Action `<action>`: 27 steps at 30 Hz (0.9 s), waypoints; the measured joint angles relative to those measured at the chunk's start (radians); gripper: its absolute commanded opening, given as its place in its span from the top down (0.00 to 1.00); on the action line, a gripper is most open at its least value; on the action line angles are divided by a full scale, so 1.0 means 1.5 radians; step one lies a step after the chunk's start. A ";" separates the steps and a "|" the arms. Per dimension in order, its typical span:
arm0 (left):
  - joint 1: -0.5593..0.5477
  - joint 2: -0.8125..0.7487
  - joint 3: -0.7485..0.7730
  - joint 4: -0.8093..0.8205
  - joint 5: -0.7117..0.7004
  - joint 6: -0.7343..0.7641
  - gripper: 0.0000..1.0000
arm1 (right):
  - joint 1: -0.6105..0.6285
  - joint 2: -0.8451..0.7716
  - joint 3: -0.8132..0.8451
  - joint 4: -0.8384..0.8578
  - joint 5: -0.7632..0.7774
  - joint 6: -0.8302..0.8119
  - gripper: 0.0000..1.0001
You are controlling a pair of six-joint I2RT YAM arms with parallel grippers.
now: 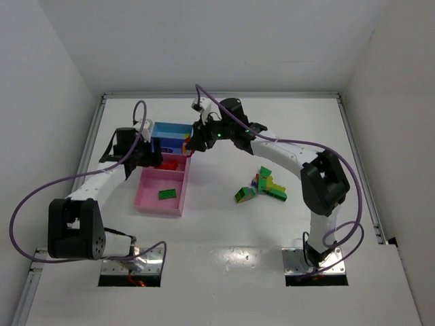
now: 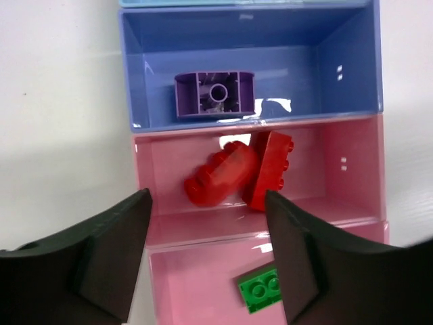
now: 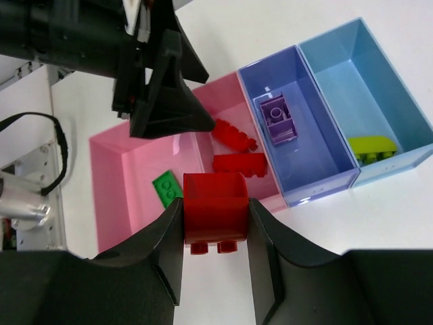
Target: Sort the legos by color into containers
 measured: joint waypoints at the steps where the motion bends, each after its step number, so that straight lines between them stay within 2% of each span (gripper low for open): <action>1: 0.006 0.000 0.000 0.002 0.007 0.000 0.20 | 0.003 0.008 0.006 0.002 0.004 0.000 0.94; 6: 0.067 -0.033 -0.001 0.005 0.083 -0.017 0.19 | 0.025 0.047 0.033 0.009 0.024 0.001 0.94; 10: 0.129 -0.109 -0.002 0.015 0.133 -0.046 0.14 | 0.049 0.084 0.061 0.023 0.039 0.002 0.94; 13: 0.160 -0.152 0.008 0.017 0.149 -0.064 0.14 | 0.067 0.118 0.085 0.033 0.049 0.003 0.94; 27: 0.244 -0.141 0.027 -0.012 0.229 -0.082 0.14 | 0.109 0.274 0.205 0.061 0.093 -0.018 0.93</action>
